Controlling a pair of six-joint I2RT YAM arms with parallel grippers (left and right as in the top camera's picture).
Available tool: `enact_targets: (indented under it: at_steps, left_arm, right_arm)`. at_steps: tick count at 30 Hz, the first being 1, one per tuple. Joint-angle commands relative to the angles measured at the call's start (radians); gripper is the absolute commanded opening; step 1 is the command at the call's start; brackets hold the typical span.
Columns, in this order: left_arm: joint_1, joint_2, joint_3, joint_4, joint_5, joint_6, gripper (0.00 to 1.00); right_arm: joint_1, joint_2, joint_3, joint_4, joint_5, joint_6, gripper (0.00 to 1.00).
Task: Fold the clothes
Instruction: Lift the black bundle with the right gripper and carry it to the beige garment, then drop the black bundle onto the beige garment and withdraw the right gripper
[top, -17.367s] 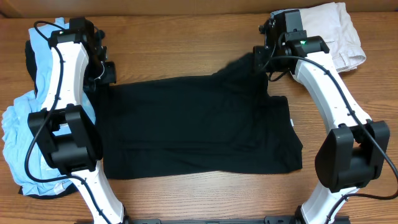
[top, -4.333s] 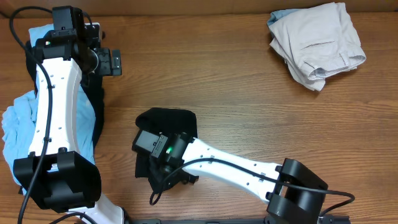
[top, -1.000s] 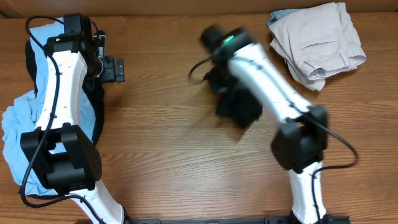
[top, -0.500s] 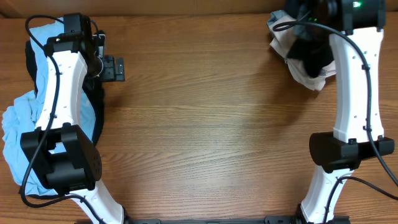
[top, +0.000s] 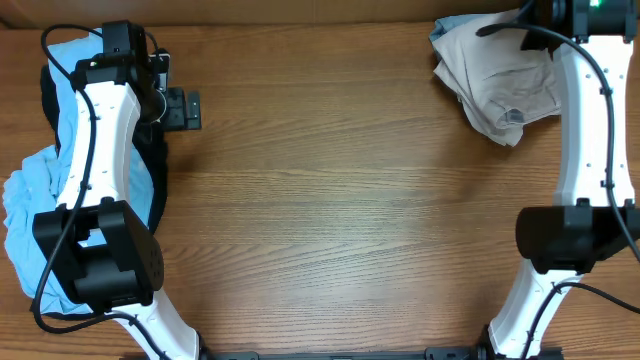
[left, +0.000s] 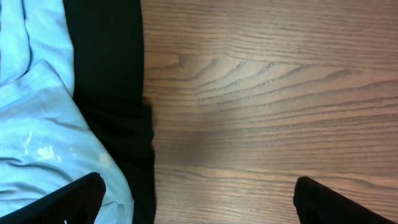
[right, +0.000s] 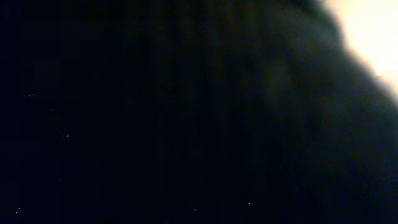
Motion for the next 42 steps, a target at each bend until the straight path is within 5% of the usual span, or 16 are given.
enact_targets:
  at_steps: [1, 11, 13, 14, 16, 17, 31, 42]
  left_arm:
    - [0.008, 0.011, 0.018, 0.011, 0.021, 0.011, 1.0]
    - [0.008, 0.011, 0.018, 0.016, 0.021, 0.011, 1.0]
    - [0.008, 0.011, 0.018, 0.019, 0.021, 0.012, 1.0]
    - [0.008, 0.011, 0.018, 0.021, 0.021, 0.012, 1.0]
    - [0.008, 0.011, 0.018, 0.026, 0.02, 0.012, 1.0]
    - [0.008, 0.011, 0.018, 0.029, 0.02, 0.012, 1.0]
    - [0.008, 0.011, 0.018, 0.04, 0.02, 0.012, 1.0]
    - [0.006, 0.011, 0.018, 0.04, 0.02, 0.012, 1.0]
  right_arm:
    - [-0.021, 0.019, -0.05, 0.059, -0.026, -0.046, 0.04]
    - [0.013, 0.157, -0.109, 0.089, -0.164, -0.039, 0.04]
    - [0.026, 0.188, -0.109, 0.087, -0.165, -0.034, 0.1]
    - [0.029, 0.196, -0.109, 0.081, -0.165, -0.034, 0.28]
    - [0.035, 0.207, -0.109, 0.062, -0.164, -0.006, 0.91]
    - [0.035, 0.207, -0.109, 0.047, -0.166, 0.009, 1.0]
    - [0.079, -0.109, 0.134, -0.206, -0.409, 0.084, 1.0]
    - [0.247, -0.375, 0.142, -0.427, -0.537, 0.098, 1.0]
